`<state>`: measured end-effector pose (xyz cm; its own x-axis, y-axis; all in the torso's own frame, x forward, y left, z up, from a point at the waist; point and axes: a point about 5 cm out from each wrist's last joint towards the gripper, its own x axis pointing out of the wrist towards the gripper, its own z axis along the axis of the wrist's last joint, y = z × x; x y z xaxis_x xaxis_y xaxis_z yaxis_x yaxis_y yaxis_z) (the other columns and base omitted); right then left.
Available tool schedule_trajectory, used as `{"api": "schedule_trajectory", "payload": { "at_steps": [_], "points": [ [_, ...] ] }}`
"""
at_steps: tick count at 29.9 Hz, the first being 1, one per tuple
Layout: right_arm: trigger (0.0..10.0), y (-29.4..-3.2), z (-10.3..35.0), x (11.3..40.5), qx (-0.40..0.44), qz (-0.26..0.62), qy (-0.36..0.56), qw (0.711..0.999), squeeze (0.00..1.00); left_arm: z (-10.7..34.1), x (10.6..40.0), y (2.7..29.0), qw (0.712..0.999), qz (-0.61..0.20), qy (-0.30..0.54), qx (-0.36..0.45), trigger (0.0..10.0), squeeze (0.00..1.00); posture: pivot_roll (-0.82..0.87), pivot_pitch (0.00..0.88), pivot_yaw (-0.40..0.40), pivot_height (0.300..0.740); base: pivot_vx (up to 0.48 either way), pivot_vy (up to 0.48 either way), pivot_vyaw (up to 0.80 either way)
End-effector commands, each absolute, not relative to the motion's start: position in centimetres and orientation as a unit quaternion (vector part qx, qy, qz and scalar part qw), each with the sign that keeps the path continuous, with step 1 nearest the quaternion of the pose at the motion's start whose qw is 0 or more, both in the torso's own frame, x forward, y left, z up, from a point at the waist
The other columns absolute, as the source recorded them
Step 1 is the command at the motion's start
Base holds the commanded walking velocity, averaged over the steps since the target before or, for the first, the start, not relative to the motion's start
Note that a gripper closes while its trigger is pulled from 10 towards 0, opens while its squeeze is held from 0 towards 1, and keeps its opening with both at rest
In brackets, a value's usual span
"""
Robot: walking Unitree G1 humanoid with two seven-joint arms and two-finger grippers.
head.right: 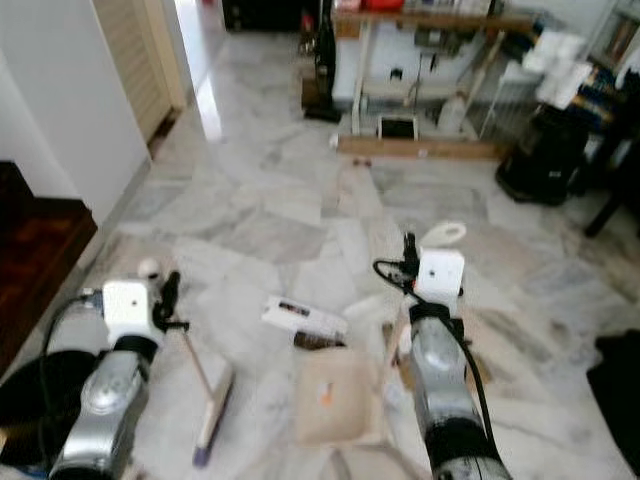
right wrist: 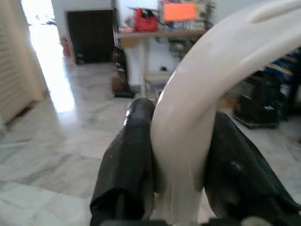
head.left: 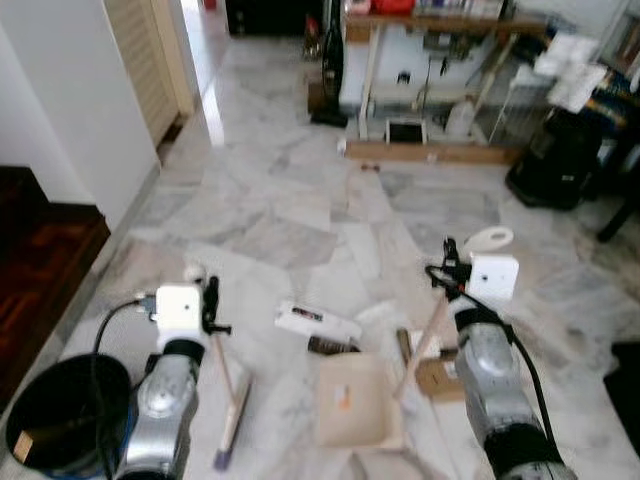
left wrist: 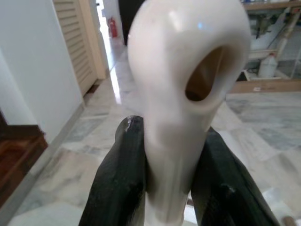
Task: Sweep floor
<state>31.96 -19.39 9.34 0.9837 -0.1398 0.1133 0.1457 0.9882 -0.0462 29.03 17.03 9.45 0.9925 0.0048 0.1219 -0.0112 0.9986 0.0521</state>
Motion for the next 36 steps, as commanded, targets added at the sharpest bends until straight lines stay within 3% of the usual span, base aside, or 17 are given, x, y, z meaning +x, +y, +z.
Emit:
{"api": "schedule_trajectory", "payload": {
  "at_steps": [1,36],
  "points": [
    [10.0,-19.05,10.85,32.62,-0.030,-0.067,-0.085,0.994,0.00,10.71,29.44,17.03,0.996,0.000,-0.085,0.026,10.0,0.00,0.03,0.000,0.001,0.740,0.337,0.000,0.00],
    [10.0,-18.80,10.81,32.60,-0.024,-0.065,-0.087,0.994,0.00,11.08,29.47,16.79,0.996,-0.007,-0.090,0.026,10.0,0.00,0.03,0.000,0.007,0.740,0.338,0.000,0.00]
  ]
}}
